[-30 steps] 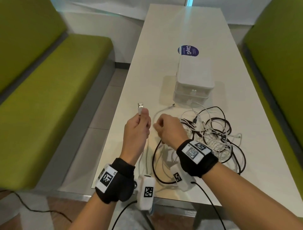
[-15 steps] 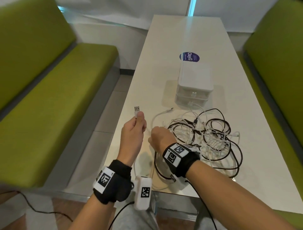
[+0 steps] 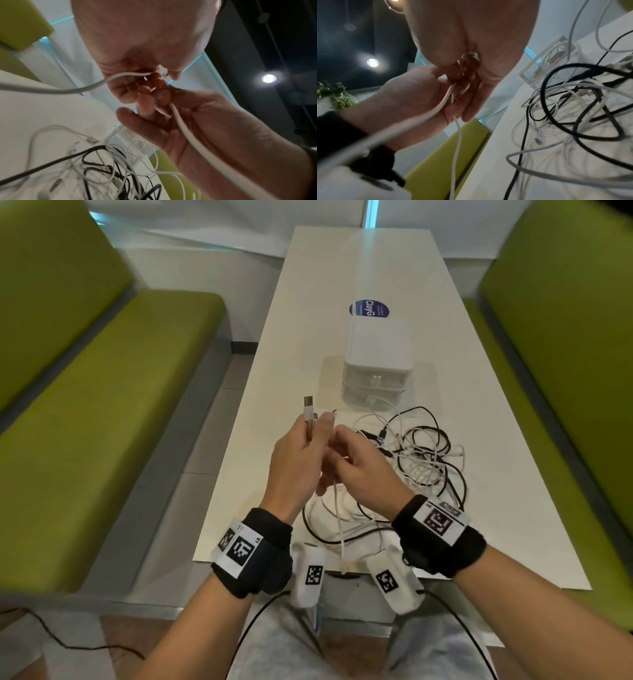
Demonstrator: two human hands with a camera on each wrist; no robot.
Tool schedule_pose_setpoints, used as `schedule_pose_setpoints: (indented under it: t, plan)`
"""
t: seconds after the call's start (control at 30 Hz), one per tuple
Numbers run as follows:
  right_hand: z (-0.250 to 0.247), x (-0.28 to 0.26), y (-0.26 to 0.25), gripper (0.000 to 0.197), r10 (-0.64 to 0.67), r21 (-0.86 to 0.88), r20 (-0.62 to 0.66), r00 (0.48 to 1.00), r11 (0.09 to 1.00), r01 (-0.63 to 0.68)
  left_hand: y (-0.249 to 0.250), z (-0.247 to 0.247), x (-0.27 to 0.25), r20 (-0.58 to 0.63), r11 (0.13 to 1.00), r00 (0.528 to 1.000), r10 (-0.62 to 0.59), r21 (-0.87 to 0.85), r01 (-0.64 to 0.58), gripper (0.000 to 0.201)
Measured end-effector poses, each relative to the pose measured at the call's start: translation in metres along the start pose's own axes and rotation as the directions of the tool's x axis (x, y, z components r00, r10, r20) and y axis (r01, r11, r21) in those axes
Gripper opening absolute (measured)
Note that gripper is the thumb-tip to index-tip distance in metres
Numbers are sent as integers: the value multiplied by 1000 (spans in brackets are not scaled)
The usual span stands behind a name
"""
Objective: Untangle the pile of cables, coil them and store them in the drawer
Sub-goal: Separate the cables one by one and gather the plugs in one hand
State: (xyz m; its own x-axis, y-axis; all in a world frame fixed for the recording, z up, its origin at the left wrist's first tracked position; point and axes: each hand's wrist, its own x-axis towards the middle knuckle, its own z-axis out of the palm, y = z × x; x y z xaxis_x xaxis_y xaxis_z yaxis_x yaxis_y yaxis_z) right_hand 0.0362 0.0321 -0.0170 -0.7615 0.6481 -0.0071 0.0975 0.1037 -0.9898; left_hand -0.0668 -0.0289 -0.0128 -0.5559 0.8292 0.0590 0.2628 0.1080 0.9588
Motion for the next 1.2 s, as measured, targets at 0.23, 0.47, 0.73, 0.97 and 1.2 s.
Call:
schedule_pose_setpoints:
  t: [0.23,0.47,0.73,0.97,1.2]
  plan:
    - [-11,-33,-9,22,-13,59,-154,988,998,23,22,14,-16,61,971,975,212,101,-218,31]
    - [-20,-52,-14,25,13,229,-283,959,972,55,41,34,-33,11,975,976,219,-50,-218,44]
    - [-19,-61,-12,30,-47,224,-245,968,969,104,44,47,-42,-25,943,964,266,-198,-266,61]
    - [-22,-62,-20,46,40,241,-201,979,970,10,42,48,-42,2,953,982,188,-243,-182,32]
    - [-30,-51,-15,43,-26,206,-190,981,976,66,52,54,-29,-91,931,978,189,-299,-208,31]
